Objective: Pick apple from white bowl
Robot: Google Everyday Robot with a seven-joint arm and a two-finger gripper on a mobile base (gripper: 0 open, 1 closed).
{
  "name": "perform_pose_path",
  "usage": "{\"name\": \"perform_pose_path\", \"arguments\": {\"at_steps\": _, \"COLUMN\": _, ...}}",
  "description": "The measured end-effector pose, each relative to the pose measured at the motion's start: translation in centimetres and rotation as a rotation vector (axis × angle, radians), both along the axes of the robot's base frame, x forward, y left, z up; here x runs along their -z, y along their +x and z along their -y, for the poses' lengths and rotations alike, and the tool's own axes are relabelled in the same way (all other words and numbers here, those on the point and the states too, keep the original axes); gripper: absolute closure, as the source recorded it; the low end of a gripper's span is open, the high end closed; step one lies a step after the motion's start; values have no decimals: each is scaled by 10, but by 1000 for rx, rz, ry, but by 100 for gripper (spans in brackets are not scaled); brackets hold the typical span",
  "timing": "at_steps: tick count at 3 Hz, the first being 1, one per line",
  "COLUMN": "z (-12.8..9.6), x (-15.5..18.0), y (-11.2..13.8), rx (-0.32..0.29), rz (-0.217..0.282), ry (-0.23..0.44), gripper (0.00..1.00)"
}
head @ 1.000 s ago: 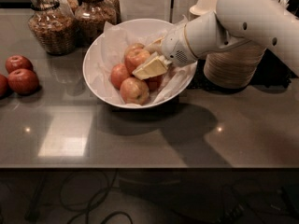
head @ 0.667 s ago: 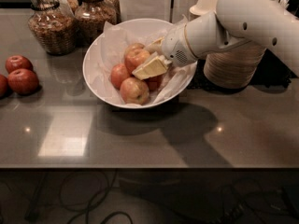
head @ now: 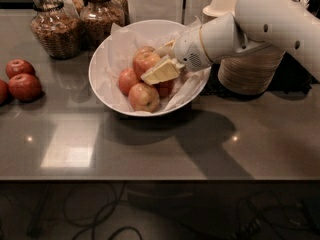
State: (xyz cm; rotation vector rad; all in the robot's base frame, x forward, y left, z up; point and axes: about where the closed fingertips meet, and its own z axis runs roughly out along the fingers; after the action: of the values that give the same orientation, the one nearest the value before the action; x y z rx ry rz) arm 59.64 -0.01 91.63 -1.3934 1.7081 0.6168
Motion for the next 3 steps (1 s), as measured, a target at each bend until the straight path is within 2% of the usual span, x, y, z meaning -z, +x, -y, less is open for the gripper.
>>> {"name": "perform_pose_path", "arguments": {"at_steps": 1, "z": 3, "x": -18, "y": -1, "rx": -12, "rz": -2, "ry": 97, "gripper": 100}}
{"name": "perform_pose_path", "arguments": {"at_steps": 2, "z": 3, "x": -52, "y": -7, "rx": -46, "rz": 30, "ry": 192, "gripper": 100}}
{"name": "perform_pose_path", "arguments": {"at_steps": 3, "z": 16, "x": -85, "y": -12, "rx": -60, "rz": 76, "ry": 241, "gripper": 100}}
